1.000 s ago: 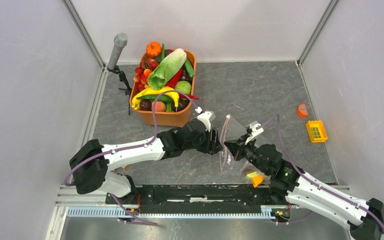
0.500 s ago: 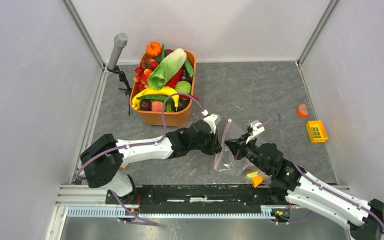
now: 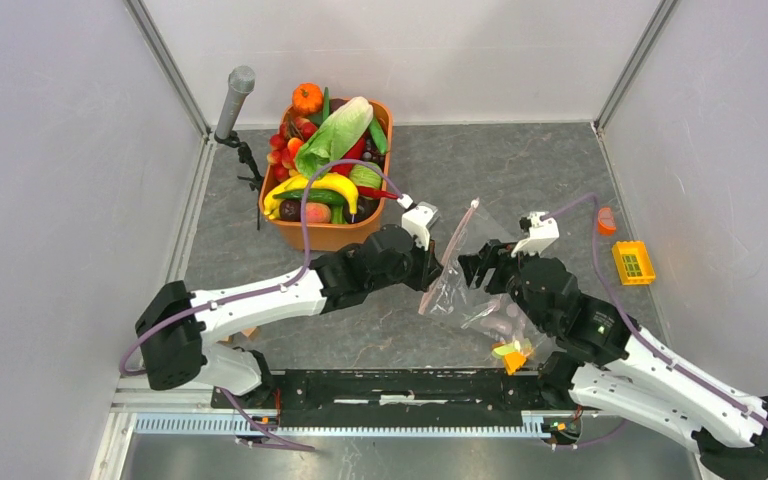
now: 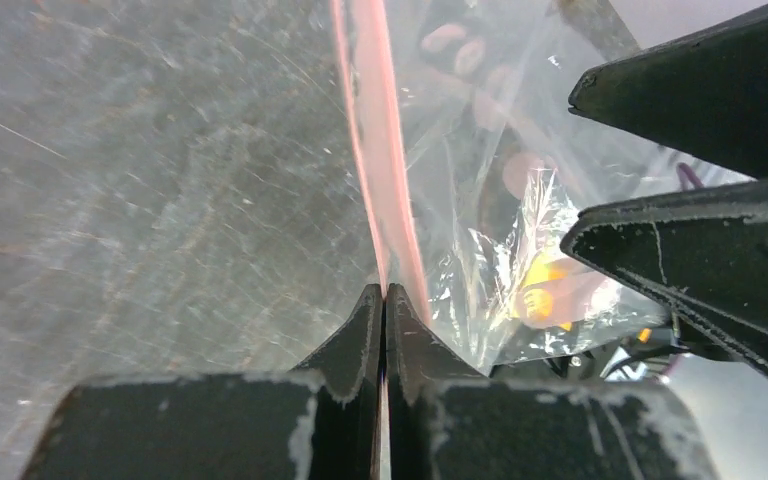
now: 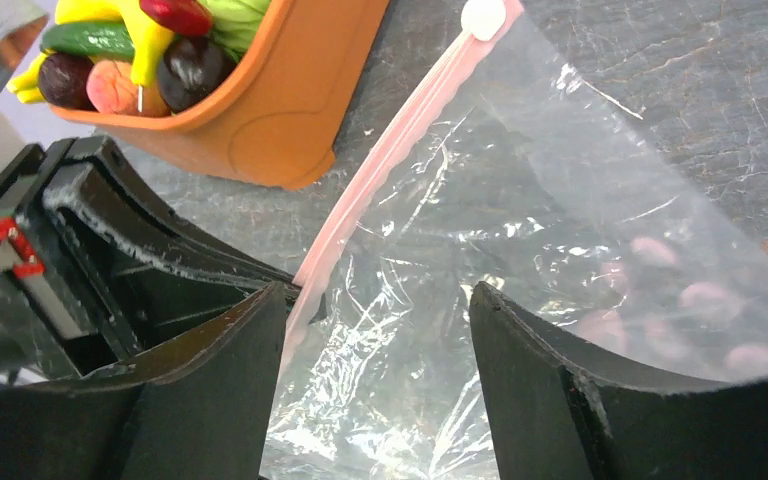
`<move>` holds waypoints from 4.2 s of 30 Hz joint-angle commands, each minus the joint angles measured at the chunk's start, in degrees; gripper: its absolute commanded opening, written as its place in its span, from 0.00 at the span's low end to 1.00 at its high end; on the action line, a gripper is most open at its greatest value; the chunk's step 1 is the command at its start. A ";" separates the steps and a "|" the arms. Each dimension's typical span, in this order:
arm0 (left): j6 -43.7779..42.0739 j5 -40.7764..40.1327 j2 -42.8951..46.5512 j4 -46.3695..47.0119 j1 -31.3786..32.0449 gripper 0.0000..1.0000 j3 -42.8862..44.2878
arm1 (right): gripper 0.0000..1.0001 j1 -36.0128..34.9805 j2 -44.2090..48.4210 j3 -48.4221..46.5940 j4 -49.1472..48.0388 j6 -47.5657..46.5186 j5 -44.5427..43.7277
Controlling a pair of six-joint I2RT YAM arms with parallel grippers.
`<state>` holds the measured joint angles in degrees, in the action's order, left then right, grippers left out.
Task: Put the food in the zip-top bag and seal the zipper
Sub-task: Open the zipper of the food storage bag at the center of the board, then pick up the fake vegetable from the bin.
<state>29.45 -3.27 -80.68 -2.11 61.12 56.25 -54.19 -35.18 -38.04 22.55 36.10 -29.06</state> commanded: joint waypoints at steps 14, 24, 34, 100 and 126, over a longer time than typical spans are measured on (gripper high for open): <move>-14.44 -23.10 5.99 -5.19 7.12 0.02 9.20 | 0.52 0.05 -12.30 -14.26 0.62 4.01 -1.79; -14.07 -21.69 6.65 -4.63 7.39 0.02 8.27 | 0.48 0.04 -12.90 -11.84 -3.29 4.11 0.47; -15.00 -19.83 7.09 -4.92 8.81 0.02 8.53 | 0.44 -0.04 -17.34 -15.13 -3.21 1.72 -1.41; -37.20 -9.90 -15.40 -43.42 -30.40 1.00 55.28 | 0.00 9.28 -20.95 -13.16 1.38 -12.30 5.28; -42.88 -22.23 -21.29 -34.68 -33.45 1.00 53.97 | 0.00 9.24 -21.77 -9.52 -2.67 -11.20 10.97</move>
<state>-11.57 -23.83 -99.83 -36.91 29.39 109.75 -45.19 -57.06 -47.97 22.74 24.36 -18.94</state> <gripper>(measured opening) 0.994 0.010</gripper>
